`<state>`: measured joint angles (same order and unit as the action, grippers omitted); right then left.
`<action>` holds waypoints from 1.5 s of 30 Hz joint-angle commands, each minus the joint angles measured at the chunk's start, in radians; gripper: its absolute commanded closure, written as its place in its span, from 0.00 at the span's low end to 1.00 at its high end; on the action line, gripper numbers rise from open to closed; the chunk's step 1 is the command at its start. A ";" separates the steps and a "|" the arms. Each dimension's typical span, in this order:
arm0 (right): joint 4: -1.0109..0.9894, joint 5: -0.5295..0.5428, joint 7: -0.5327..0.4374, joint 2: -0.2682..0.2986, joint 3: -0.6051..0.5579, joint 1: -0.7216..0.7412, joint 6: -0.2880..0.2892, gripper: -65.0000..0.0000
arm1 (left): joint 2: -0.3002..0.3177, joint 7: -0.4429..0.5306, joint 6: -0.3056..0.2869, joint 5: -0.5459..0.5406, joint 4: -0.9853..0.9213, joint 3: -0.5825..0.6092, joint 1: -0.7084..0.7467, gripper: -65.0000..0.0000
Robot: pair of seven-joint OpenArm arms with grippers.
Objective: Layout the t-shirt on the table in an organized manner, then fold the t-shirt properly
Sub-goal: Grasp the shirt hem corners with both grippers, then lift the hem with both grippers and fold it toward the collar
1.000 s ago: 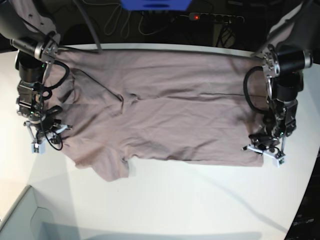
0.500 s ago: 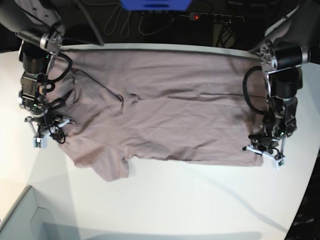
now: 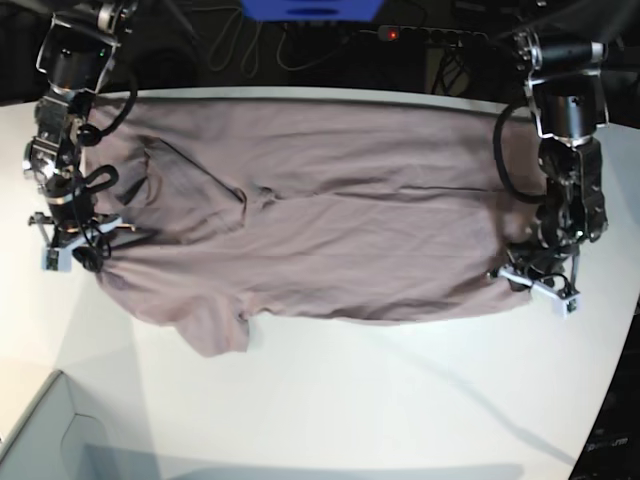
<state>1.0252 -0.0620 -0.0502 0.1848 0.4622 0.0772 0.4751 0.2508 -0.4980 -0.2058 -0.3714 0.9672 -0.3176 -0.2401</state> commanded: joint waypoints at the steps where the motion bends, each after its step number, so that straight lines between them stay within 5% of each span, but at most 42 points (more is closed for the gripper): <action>1: 0.047 0.035 -0.021 0.014 0.002 -0.011 -0.002 1.00 | 0.018 0.019 -0.002 -0.019 0.048 -0.002 -0.018 1.00; 24: 0.241 0.069 -0.030 -0.014 0.002 -0.281 -0.002 1.00 | 0.052 -0.008 -0.008 -0.081 0.111 -0.002 0.144 1.00; 26: 0.240 0.069 -0.030 -0.014 0.000 -0.281 -0.002 1.00 | 0.052 -0.008 -0.010 -0.084 0.117 -0.002 0.157 0.94; 33: 0.243 0.069 -0.030 -0.014 0.000 -0.281 -0.002 1.00 | 0.052 -0.003 -0.004 -0.084 0.232 -0.004 0.215 0.49; 38: 0.243 0.069 -0.030 -0.014 -0.003 -0.281 -0.002 1.00 | 0.022 -0.004 -0.007 -0.082 0.299 -0.133 0.218 0.48; 45: 0.240 0.069 -0.027 -0.014 -0.004 -0.273 -0.002 1.00 | 0.032 -0.006 -0.011 -0.077 0.117 -0.190 0.084 0.48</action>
<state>1.2499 -0.0101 -0.0490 0.1551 0.4549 -0.2001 0.4740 0.2607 -0.5270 -0.2142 -0.4408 1.0664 -0.5018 -0.1398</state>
